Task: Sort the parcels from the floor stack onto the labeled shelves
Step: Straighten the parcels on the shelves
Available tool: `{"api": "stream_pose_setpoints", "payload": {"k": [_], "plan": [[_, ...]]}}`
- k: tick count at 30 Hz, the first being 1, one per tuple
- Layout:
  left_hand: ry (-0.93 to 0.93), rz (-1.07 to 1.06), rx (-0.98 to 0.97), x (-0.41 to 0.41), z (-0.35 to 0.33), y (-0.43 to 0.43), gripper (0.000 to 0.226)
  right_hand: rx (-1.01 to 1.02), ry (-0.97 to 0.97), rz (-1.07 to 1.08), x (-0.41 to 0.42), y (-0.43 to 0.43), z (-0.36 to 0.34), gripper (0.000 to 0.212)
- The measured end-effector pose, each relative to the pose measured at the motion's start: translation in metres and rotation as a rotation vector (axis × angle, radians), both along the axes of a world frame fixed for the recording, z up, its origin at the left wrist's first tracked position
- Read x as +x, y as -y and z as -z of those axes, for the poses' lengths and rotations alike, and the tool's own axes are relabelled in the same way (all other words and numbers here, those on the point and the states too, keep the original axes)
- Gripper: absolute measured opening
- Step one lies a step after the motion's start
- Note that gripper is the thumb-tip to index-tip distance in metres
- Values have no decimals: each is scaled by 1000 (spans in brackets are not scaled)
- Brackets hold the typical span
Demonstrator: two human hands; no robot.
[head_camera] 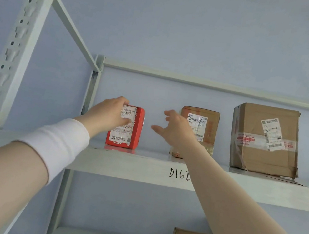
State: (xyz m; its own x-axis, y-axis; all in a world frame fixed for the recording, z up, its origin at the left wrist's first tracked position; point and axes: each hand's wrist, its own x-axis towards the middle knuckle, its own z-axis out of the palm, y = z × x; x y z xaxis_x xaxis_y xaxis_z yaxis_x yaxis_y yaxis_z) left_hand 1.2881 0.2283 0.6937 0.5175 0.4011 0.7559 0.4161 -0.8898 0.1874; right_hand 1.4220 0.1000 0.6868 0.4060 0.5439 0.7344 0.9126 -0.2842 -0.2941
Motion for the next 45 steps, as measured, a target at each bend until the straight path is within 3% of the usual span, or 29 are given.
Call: {"api": "stream_pose_setpoints", "payload": {"k": [6,11,17,23,29,45], "plan": [[57,25,-132,23,-19,-44,78,-62,-94,1,16,-40,-22,72],[53,36,-261,41,-26,-77,83,-122,-116,36,16,-72,-38,60],[-111,34,-378,58,-30,-117,61,-360,-95,94,24,-105,-40,48],[-215,121,-556,63,-29,-129,47,-391,-299,-70,43,-131,-33,53],[-241,122,-564,68,-31,-138,44,-383,-353,-124,46,-140,-36,40],[-435,18,-514,88,-37,-164,60,-516,-486,-151,66,-170,-38,55]]}}
